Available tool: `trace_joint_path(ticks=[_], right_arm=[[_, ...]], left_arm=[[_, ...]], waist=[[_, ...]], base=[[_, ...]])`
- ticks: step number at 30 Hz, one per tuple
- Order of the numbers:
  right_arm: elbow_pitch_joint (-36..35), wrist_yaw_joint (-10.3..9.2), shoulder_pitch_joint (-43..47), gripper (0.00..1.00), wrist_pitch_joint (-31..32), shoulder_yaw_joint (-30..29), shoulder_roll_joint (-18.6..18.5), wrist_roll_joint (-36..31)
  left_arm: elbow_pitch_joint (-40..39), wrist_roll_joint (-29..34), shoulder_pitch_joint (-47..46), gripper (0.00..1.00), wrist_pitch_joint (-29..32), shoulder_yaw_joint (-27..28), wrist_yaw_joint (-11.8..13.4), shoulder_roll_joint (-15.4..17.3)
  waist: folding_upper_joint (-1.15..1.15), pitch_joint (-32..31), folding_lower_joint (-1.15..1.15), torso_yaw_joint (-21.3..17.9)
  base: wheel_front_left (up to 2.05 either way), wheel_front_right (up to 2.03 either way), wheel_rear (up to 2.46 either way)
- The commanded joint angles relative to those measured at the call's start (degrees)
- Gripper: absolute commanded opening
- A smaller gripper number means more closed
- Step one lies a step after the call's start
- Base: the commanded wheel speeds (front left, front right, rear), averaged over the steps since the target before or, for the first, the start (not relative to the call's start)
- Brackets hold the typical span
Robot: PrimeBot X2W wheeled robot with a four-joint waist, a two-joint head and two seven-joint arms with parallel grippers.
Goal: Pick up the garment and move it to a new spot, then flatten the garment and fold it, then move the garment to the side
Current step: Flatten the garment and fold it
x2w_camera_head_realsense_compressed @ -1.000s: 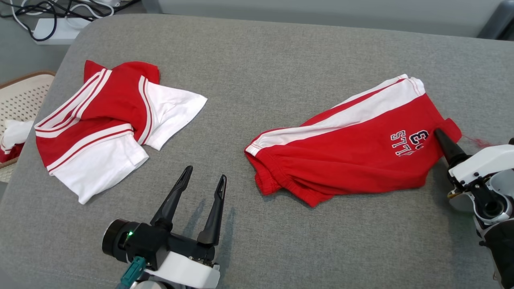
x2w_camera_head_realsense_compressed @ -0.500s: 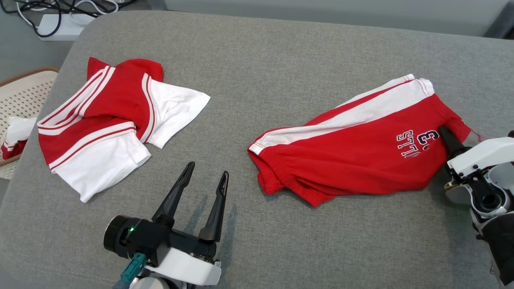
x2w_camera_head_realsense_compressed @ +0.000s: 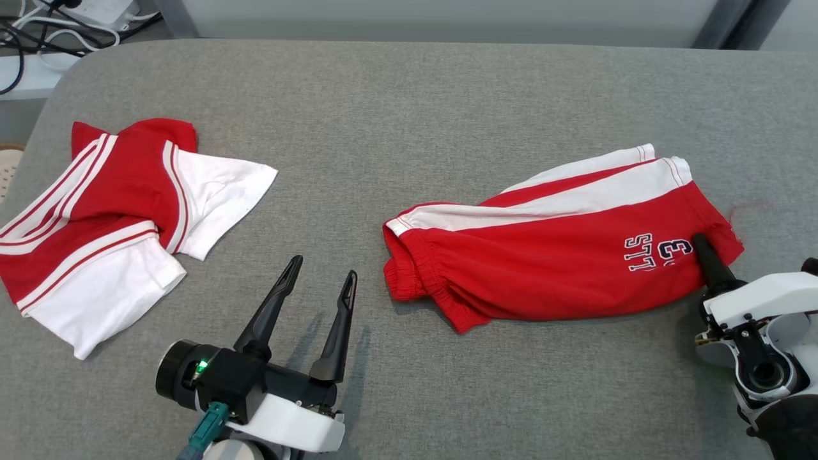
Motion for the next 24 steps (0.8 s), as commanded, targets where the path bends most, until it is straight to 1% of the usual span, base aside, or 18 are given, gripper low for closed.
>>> trace_joint_path(ticks=[1, 6, 14, 19, 24], right_arm=[[-1.0, 0.23, 2.3, 0.00, -1.1, 0.9, -1.1, 0.3], [-2.9, 0.23, 4.8, 0.00, -3.2, 1.1, -1.7, 1.3], [-4.8, 0.23, 7.6, 0.00, -4.8, 1.4, -2.5, 2.2], [-6.2, 0.23, 7.0, 0.00, -6.1, 2.7, -2.5, 1.5], [-8.6, 0.23, 5.3, 0.00, -7.0, 4.9, -2.1, 0.2]], left_arm=[[-1.3, 0.5, -1.4, 1.00, -0.6, 2.2, -0.3, 0.1], [-1.2, 0.9, -1.1, 1.00, -0.6, 2.8, -0.6, 0.1], [-1.2, 0.8, -0.9, 1.00, -0.6, 2.9, -0.7, 0.1], [-1.0, 0.7, -1.2, 1.00, -0.6, 2.3, -0.8, 0.1], [-0.7, 0.4, -1.7, 1.00, -0.6, 1.8, -1.0, 0.1]], waist=[[0.00, -0.4, 0.00, -1.1], [0.00, -1.3, 0.00, -3.5], [0.00, -1.9, 0.00, -5.3], [0.00, -2.0, 0.00, -5.3], [0.00, -2.3, 0.00, -4.4]], base=[[0.00, 0.00, 0.00], [0.00, 0.00, 0.00], [0.00, 0.00, 0.00], [0.00, 0.00, 0.00], [0.00, 0.00, 0.00]])
